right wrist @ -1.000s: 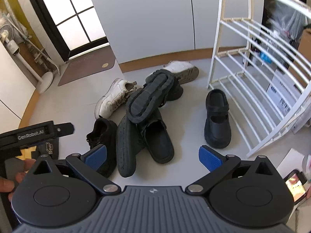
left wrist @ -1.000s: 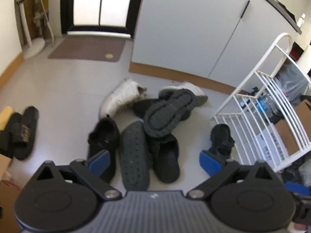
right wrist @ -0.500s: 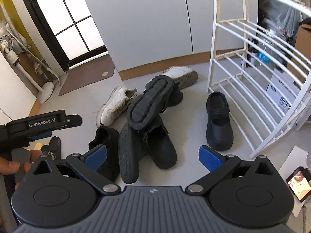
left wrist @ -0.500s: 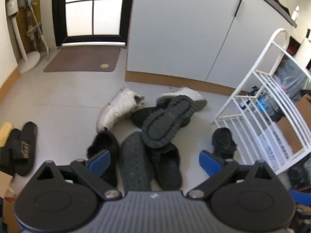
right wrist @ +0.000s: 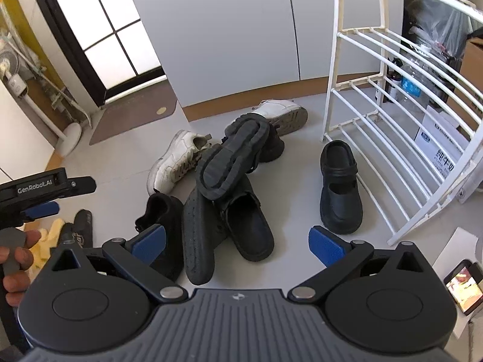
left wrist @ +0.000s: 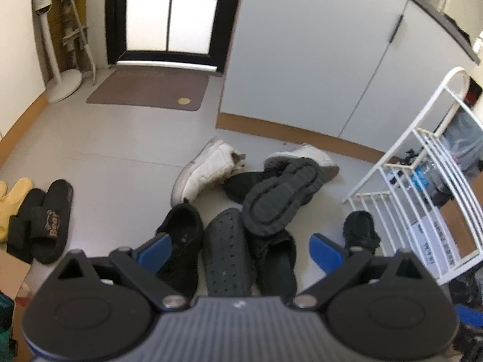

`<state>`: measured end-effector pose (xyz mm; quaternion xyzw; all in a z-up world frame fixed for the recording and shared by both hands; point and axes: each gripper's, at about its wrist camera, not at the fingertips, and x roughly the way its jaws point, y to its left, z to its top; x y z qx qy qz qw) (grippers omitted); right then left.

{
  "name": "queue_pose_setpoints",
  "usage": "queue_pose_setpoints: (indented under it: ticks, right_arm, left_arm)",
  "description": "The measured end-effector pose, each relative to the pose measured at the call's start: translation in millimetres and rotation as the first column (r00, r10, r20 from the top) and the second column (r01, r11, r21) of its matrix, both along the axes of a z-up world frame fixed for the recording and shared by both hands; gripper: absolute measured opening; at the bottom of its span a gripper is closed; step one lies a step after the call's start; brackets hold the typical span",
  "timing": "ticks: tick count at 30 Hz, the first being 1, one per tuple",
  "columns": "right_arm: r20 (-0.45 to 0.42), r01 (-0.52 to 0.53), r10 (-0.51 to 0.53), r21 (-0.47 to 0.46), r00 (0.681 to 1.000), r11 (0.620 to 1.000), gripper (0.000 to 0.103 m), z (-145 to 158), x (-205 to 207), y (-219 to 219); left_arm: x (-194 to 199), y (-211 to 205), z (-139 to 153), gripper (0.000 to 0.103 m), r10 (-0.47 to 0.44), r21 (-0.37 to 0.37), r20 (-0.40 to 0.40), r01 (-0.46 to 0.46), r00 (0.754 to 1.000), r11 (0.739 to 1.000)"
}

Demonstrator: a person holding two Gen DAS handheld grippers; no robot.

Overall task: Organize scattered shoes
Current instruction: 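Lower the left tool onto the chunky black-soled shoe and close on it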

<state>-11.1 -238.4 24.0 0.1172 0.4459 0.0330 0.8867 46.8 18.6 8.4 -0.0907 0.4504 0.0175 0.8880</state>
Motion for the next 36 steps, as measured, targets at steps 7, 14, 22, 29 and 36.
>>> queue_pose_setpoints:
  ticks: [7,14,22,29,36]
  right_arm:
    - [0.053,-0.043,0.044,-0.017,0.998,0.999,0.103,14,15,1]
    - [0.047,-0.006,0.01,-0.079,0.999,0.997,0.103,-6,33,-18]
    - [-0.088,0.124,-0.114,0.11,0.99,0.986,0.103,-28,63,-43]
    - [-0.122,0.192,-0.173,0.172,0.977,0.966,0.103,-37,72,-46]
    - [-0.176,0.272,-0.237,0.216,0.955,0.938,0.103,-38,87,-51]
  left_arm:
    - [8,5,-11,0.098,-0.006,0.028,-0.046,0.007,0.999,1.0]
    - [20,-10,-9,0.095,-0.069,-0.009,-0.043,0.069,0.997,0.998]
    - [53,-37,-23,0.095,-0.165,0.056,-0.054,0.168,0.985,0.984]
    - [75,-67,-55,0.095,-0.263,0.14,-0.101,0.276,0.959,0.951]
    - [98,-81,-74,0.096,-0.27,0.145,-0.126,0.287,0.955,0.947]
